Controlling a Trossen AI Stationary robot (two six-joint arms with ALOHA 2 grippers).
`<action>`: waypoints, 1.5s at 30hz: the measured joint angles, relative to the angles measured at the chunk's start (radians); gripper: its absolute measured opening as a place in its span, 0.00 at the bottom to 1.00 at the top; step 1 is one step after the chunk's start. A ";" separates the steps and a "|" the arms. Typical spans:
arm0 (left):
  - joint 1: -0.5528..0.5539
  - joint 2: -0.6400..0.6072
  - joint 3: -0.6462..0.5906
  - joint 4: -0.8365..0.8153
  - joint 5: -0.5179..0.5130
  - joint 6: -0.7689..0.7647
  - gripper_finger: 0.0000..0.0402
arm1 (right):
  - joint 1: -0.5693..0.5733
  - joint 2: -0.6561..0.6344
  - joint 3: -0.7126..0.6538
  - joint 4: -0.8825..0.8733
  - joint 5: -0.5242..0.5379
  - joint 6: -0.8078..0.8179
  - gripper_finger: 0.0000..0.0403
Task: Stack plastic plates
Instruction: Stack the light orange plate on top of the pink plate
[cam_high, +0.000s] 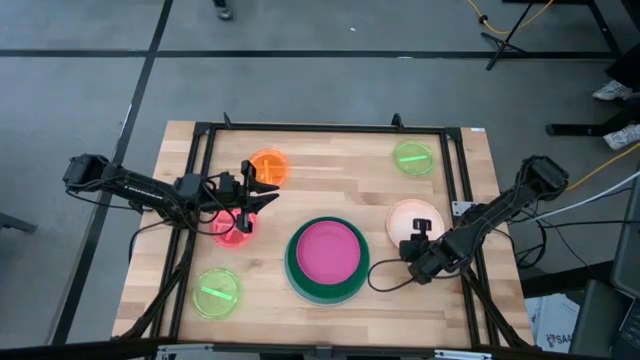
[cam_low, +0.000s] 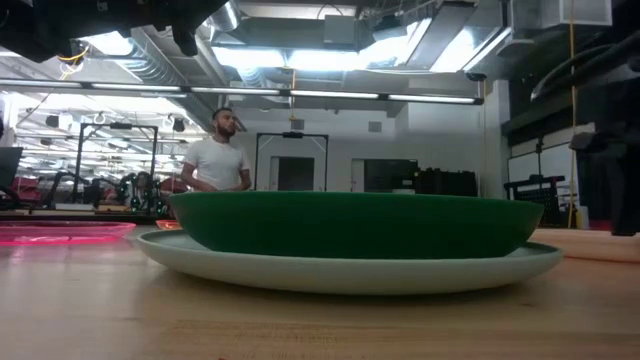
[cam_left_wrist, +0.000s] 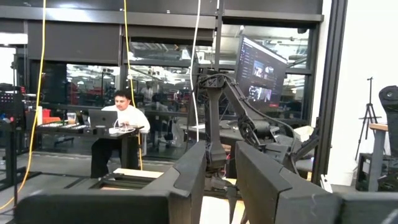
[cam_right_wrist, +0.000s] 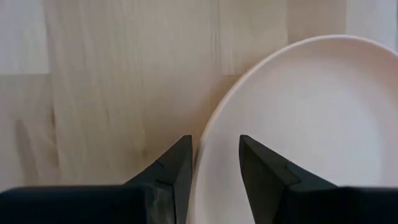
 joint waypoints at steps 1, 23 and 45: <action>0.000 0.000 0.000 0.000 0.000 0.000 0.21 | 0.000 0.000 -0.008 0.001 0.000 0.000 0.30; 0.000 0.000 0.000 0.000 0.000 0.000 0.21 | 0.000 0.000 -0.045 0.047 -0.018 -0.051 0.03; 0.000 0.000 0.000 0.000 0.000 0.000 0.21 | 0.000 0.001 0.225 -0.061 0.114 -0.285 0.01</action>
